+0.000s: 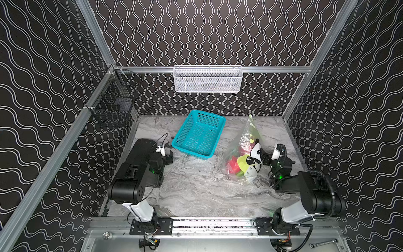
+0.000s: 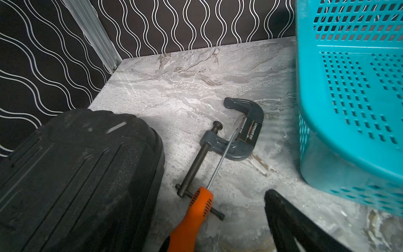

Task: Open the zip-top bag and take out the dragon fruit
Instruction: Pick up the zipper food storage bag at the center of the board.

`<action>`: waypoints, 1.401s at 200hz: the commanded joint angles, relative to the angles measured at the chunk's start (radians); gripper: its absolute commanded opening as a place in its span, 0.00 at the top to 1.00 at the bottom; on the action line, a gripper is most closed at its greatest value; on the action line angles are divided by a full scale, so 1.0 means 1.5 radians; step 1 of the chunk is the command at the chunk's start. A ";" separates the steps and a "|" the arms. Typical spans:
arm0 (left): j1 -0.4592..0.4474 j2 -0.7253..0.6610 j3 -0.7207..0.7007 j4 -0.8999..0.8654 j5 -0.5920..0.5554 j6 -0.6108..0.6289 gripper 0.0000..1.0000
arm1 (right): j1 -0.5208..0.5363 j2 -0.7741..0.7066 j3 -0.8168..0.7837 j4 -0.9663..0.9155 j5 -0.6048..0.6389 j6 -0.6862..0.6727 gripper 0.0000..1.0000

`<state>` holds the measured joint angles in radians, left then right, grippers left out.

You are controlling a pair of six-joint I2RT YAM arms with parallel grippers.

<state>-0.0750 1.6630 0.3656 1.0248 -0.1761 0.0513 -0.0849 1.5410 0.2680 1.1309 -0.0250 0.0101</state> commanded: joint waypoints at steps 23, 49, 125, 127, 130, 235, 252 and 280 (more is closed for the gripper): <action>0.000 0.000 0.000 0.012 -0.003 0.001 0.01 | 0.001 0.000 -0.001 0.029 -0.005 -0.003 0.00; 0.000 0.000 -0.001 0.012 -0.002 0.000 0.01 | 0.001 0.001 0.000 0.029 -0.004 -0.003 0.00; 0.000 0.000 -0.001 0.012 -0.003 0.000 0.01 | -0.002 0.005 -0.001 0.036 -0.014 0.006 0.00; 0.000 0.000 -0.001 0.013 -0.002 0.000 0.01 | -0.002 0.005 0.000 0.035 -0.014 0.006 0.00; 0.000 0.000 -0.001 0.012 -0.003 0.000 0.01 | -0.002 0.005 -0.001 0.035 -0.014 0.007 0.00; 0.000 -0.124 0.060 -0.210 -0.051 -0.034 0.01 | -0.010 -0.096 0.000 -0.054 0.111 0.057 0.00; 0.000 -0.198 0.113 -0.381 -0.080 -0.092 0.01 | -0.013 -0.183 0.088 -0.348 0.251 0.215 0.00; -0.003 -0.288 0.231 -0.671 -0.014 -0.202 0.01 | -0.032 -0.242 0.238 -0.696 0.204 0.332 0.00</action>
<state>-0.0750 1.3048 0.6037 0.4667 -0.2508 -0.0830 -0.1234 1.2293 0.4915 0.6209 0.2424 0.2871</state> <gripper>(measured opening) 0.989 0.998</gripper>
